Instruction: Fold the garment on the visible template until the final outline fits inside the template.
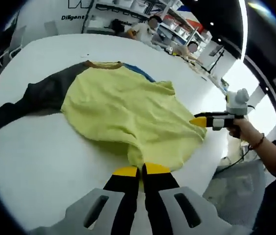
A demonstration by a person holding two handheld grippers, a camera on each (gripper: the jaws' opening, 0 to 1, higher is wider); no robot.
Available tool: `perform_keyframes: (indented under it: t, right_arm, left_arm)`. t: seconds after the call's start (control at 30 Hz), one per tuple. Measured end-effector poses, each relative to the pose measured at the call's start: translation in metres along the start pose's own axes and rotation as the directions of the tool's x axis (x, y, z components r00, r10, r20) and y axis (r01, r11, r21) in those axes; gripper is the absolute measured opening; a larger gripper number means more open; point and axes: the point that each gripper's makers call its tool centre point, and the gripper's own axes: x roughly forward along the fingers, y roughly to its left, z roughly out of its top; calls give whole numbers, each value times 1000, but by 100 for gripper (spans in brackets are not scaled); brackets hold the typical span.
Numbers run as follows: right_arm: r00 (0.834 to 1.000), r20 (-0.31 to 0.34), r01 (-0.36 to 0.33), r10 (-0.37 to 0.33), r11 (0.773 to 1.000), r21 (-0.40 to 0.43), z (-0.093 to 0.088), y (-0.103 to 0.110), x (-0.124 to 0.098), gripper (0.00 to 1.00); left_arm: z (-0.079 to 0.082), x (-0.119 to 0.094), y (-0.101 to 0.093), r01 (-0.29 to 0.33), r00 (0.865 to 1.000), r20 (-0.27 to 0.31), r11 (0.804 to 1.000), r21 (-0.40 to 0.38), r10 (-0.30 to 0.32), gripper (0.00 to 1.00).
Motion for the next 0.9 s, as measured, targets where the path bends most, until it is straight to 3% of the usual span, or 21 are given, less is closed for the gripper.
perform_keyframes:
  t: [0.27, 0.4, 0.6, 0.77, 0.9]
  right_arm:
    - [999, -40, -13, 14, 1000, 20, -9, 9, -5, 42]
    - [998, -59, -24, 26, 999, 28, -14, 18, -9, 37]
    - [997, -77, -19, 21, 1000, 19, -19, 20, -10, 39]
    - [997, -82, -8, 11, 999, 37, -23, 19, -12, 37]
    - [996, -84, -3, 7, 999, 46, -25, 18, -9, 29]
  left_arm:
    - [-23, -26, 25, -69, 996, -67, 997, -46, 65, 3]
    - [-39, -29, 39, -114, 986, -129, 992, -59, 106, 3]
    - [-51, -27, 48, -120, 984, -146, 987, -104, 104, 2]
    - [-59, -28, 55, -155, 975, -174, 984, -90, 137, 2]
    - [-68, -28, 68, -212, 954, -213, 977, 6, 209, 6]
